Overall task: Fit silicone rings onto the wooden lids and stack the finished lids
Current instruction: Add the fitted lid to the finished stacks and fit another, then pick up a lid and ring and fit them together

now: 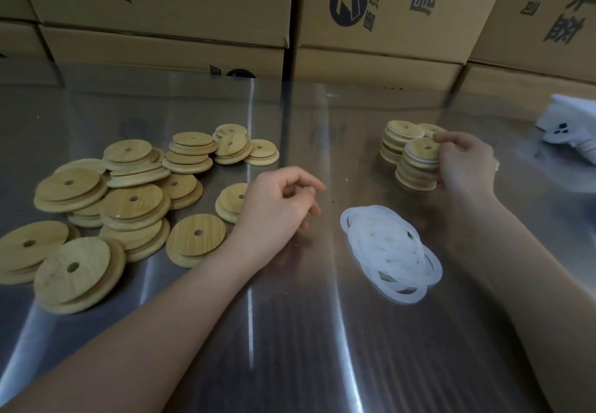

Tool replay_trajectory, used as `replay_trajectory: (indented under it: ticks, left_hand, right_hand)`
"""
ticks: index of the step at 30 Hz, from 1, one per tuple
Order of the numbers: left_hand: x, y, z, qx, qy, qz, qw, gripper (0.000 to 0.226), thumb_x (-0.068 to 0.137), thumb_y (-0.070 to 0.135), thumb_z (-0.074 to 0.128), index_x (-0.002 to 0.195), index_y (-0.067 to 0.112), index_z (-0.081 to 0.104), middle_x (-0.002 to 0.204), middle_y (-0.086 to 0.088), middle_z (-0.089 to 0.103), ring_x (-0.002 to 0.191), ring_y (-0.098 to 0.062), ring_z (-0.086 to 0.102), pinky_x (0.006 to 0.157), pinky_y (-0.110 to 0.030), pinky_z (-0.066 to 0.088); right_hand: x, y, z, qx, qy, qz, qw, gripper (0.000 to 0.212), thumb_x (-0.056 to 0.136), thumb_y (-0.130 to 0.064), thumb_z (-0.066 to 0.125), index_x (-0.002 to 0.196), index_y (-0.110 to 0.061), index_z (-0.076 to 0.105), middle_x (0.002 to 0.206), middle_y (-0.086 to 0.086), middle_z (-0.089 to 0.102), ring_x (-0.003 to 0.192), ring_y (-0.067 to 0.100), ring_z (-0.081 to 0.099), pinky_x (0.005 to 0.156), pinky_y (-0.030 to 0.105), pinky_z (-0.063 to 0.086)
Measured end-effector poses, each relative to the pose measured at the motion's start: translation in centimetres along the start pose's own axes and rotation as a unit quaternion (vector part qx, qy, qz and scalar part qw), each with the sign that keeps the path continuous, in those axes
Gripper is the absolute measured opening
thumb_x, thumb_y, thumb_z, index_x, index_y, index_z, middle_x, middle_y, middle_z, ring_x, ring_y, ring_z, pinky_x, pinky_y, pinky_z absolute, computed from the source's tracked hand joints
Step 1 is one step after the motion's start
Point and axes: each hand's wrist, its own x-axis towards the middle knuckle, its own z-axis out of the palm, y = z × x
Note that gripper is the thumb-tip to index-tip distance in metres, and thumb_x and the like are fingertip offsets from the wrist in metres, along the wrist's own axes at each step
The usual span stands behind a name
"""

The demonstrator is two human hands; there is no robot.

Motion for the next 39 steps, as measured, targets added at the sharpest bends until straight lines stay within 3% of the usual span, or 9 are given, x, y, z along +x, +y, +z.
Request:
replay_trajectory:
  ticks: [11,14,17,20,24,28,32,36,39]
  left_hand:
    - [-0.3,-0.1,0.2,0.069,0.002,0.043,0.997,0.022,0.093,0.007,0.056,0.089,0.021,0.071,0.066,0.006,0.069,0.058,-0.009,0.061,0.058,-0.023,0.049]
    - [-0.5,-0.1,0.2,0.103,0.014,0.072,0.992,0.021,0.092,0.007,0.056,0.09,0.021,0.072,0.067,0.005,0.069,0.062,-0.012,0.062,0.062,-0.029,0.051]
    - [-0.7,0.0,0.1,0.144,0.059,0.106,0.982,0.019,0.092,0.009,0.057,0.093,0.02,0.072,0.068,0.004,0.068,0.061,-0.011,0.059,0.06,-0.031,0.05]
    - [-0.8,0.5,-0.3,0.191,0.11,0.144,0.965,0.018,0.092,0.01,0.057,0.096,0.018,0.073,0.075,0.005,0.069,0.068,-0.011,0.062,0.065,-0.038,0.053]
    - [-0.1,1.6,-2.0,0.276,0.158,0.168,0.933,0.018,0.093,0.011,0.055,0.102,0.014,0.071,0.097,0.002,0.069,0.092,-0.017,0.064,0.079,-0.039,0.054]
    - [1.5,2.5,-5.5,0.343,0.219,0.081,0.91,0.021,0.093,0.018,0.055,0.109,0.02,0.069,0.118,-0.004,0.064,0.11,-0.025,0.058,0.092,-0.042,0.047]
    - [2.5,2.2,-10.3,0.447,0.221,-0.058,0.865,0.034,0.094,0.033,0.055,0.128,0.026,0.057,0.135,-0.011,0.053,0.124,-0.036,0.048,0.103,-0.056,0.038]
    - [2.9,0.6,-14.0,0.515,0.177,-0.15,0.825,0.056,0.095,0.061,0.039,0.139,0.027,0.048,0.148,-0.015,0.042,0.136,-0.042,0.033,0.108,-0.065,0.027]
    - [2.6,-1.4,-14.7,0.556,0.123,-0.169,0.804,0.075,0.089,0.076,0.021,0.145,0.03,0.04,0.156,-0.011,0.031,0.146,-0.039,0.017,0.112,-0.065,0.017]
  right_hand:
    - [0.9,1.0,0.1,-0.051,-0.009,-0.023,0.998,0.032,0.089,-0.013,0.044,0.108,-0.019,0.069,0.081,0.002,0.063,0.07,0.026,0.059,0.081,0.053,0.056]
    - [0.9,1.0,0.0,-0.067,0.0,-0.037,0.997,0.033,0.091,-0.015,0.043,0.114,-0.016,0.067,0.101,0.012,0.067,0.089,0.032,0.063,0.09,0.051,0.052]
    - [0.9,0.6,-0.4,-0.086,0.057,-0.063,0.993,0.036,0.091,-0.015,0.041,0.116,-0.013,0.066,0.122,0.011,0.062,0.106,0.03,0.058,0.096,0.035,0.044]
    - [0.1,-0.4,-0.4,-0.055,0.091,-0.115,0.988,0.034,0.089,-0.009,0.04,0.11,-0.011,0.066,0.116,0.01,0.063,0.106,0.023,0.056,0.084,0.021,0.034]
    - [-2.2,-1.1,0.5,-0.022,0.006,-0.216,0.976,0.026,0.091,-0.006,0.042,0.103,-0.013,0.065,0.098,0.0,0.063,0.088,0.011,0.053,0.075,0.023,0.037]
    - [-3.7,-1.0,1.6,-0.012,-0.097,-0.275,0.957,0.027,0.093,-0.006,0.046,0.103,-0.026,0.062,0.079,-0.017,0.056,0.073,-0.01,0.052,0.067,0.014,0.038]
    - [-4.3,-0.6,2.5,-0.011,-0.21,-0.296,0.932,0.026,0.095,-0.007,0.049,0.103,-0.027,0.064,0.071,-0.001,0.061,0.062,0.016,0.054,0.056,0.022,0.04]
    - [-5.3,-0.4,3.1,-0.034,-0.28,-0.297,0.912,0.028,0.093,-0.007,0.053,0.101,-0.031,0.065,0.073,-0.001,0.064,0.064,0.013,0.055,0.06,0.018,0.043]
    - [-5.9,-0.4,3.4,-0.051,-0.305,-0.298,0.903,0.028,0.092,-0.006,0.054,0.101,-0.029,0.066,0.073,-0.001,0.065,0.072,0.015,0.06,0.067,0.018,0.045]
